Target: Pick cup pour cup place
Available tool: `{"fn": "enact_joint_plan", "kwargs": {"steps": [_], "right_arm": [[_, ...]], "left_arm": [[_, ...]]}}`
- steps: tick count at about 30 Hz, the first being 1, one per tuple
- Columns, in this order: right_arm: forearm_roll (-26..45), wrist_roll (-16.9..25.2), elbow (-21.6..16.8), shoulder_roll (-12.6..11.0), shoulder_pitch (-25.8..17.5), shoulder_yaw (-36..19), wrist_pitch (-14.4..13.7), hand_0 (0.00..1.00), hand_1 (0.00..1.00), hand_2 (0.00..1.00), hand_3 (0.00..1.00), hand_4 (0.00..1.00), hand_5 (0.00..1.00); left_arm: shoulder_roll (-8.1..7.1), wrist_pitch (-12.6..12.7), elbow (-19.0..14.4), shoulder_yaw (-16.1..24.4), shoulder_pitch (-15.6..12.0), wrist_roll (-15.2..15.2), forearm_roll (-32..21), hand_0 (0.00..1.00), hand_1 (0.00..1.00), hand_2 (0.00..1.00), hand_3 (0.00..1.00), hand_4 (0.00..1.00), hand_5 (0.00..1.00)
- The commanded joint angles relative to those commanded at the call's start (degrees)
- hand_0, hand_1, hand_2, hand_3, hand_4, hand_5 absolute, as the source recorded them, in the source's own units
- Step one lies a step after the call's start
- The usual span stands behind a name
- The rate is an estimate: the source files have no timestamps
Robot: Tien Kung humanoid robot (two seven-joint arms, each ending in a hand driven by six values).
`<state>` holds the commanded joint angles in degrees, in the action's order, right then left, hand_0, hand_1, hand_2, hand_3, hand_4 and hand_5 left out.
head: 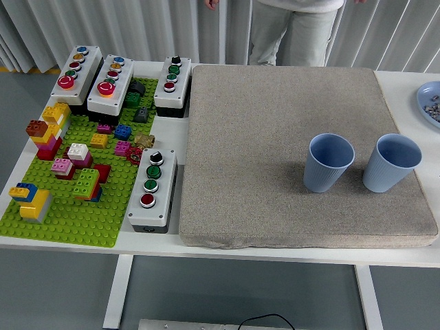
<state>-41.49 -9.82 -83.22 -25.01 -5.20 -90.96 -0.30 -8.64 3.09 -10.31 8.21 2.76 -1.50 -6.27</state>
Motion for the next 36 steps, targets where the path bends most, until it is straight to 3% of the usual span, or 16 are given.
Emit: {"fn": "enact_joint_plan", "kwargs": {"steps": [6, 36], "right_arm": [[-1.4, 0.2, 0.3, 0.7, 0.8, 1.2, -0.8, 0.874, 0.859, 0.933, 0.97, 0.844, 0.191], [-7.9, 0.2, -2.6, 1.0, 2.2, 4.8, -3.9, 0.877, 0.859, 0.93, 0.966, 0.831, 0.17]], "left_arm": [[-0.03, -0.1, 0.0, -1.5, 0.1, 0.3, -1.4, 0.74, 0.747, 0.809, 0.683, 0.525, 0.899], [0.08, 0.0, 0.0, 0.8, 0.2, 0.0, 0.6, 0.739, 0.745, 0.808, 0.681, 0.523, 0.907]]}}
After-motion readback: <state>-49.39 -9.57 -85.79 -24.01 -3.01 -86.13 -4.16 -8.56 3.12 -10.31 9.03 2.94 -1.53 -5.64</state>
